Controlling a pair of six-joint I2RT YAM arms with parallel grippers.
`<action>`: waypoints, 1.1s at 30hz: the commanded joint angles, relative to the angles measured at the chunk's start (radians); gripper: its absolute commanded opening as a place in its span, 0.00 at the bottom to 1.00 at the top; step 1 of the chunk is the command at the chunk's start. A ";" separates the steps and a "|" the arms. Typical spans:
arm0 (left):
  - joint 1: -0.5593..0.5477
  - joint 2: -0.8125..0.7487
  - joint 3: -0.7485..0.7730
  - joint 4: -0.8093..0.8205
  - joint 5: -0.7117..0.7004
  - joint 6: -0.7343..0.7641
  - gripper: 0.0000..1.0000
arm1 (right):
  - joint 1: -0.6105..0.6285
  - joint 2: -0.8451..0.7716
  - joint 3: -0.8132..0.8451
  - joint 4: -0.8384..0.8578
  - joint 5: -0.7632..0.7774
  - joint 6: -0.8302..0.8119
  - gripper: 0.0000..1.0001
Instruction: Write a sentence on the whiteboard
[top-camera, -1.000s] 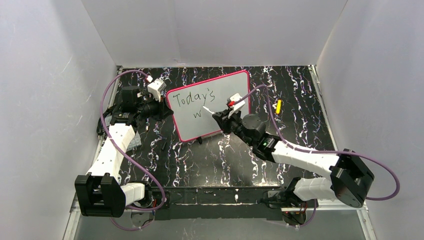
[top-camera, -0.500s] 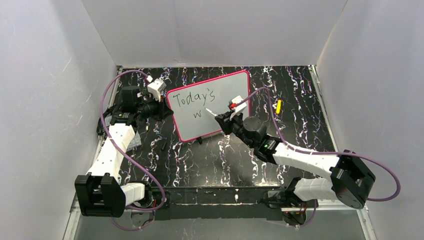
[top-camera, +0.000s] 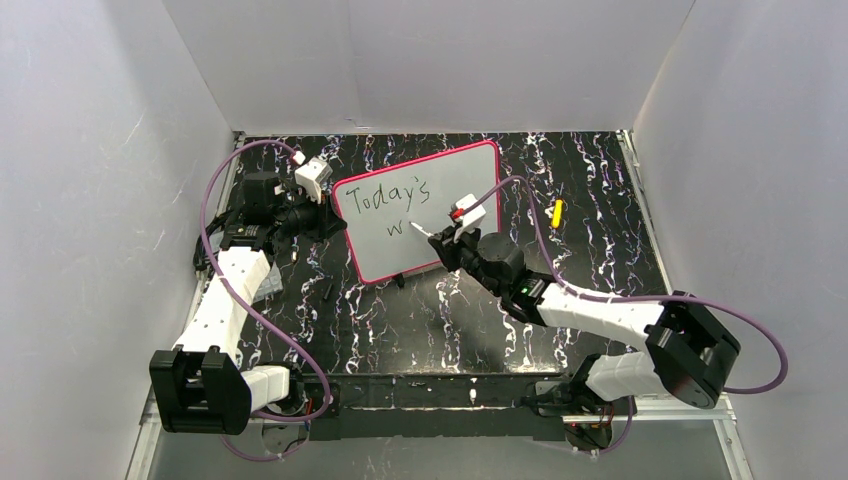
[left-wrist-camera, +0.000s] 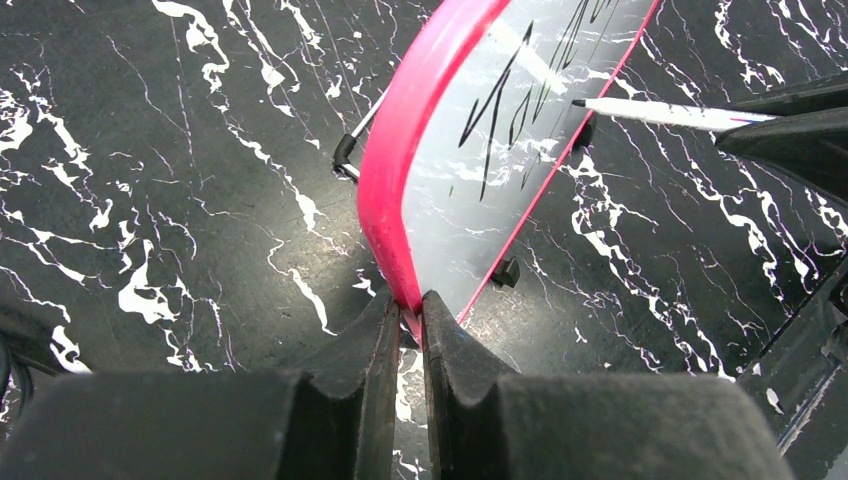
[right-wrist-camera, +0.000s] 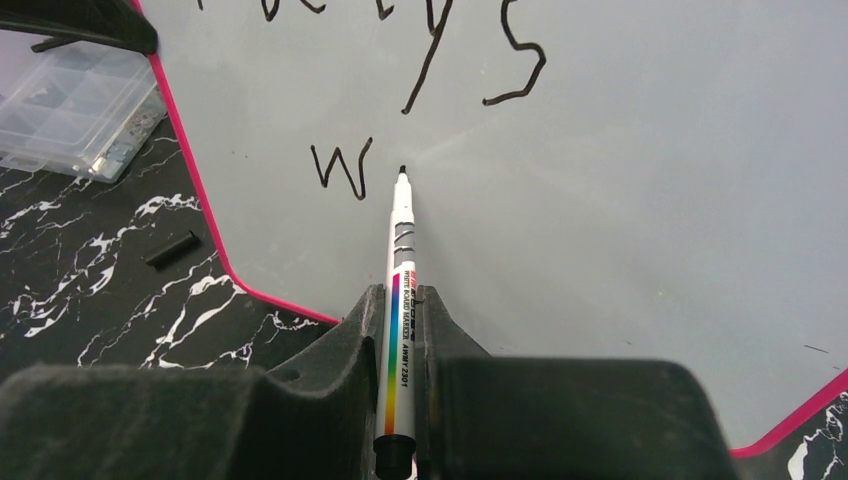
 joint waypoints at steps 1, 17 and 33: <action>-0.006 0.001 0.006 -0.054 -0.007 0.012 0.00 | -0.002 0.025 0.052 0.063 0.015 -0.021 0.01; -0.007 0.002 0.008 -0.054 -0.006 0.012 0.00 | -0.002 0.049 0.023 0.034 -0.026 0.001 0.01; -0.006 0.001 0.008 -0.054 -0.005 0.011 0.00 | -0.002 -0.010 0.001 0.014 0.074 -0.008 0.01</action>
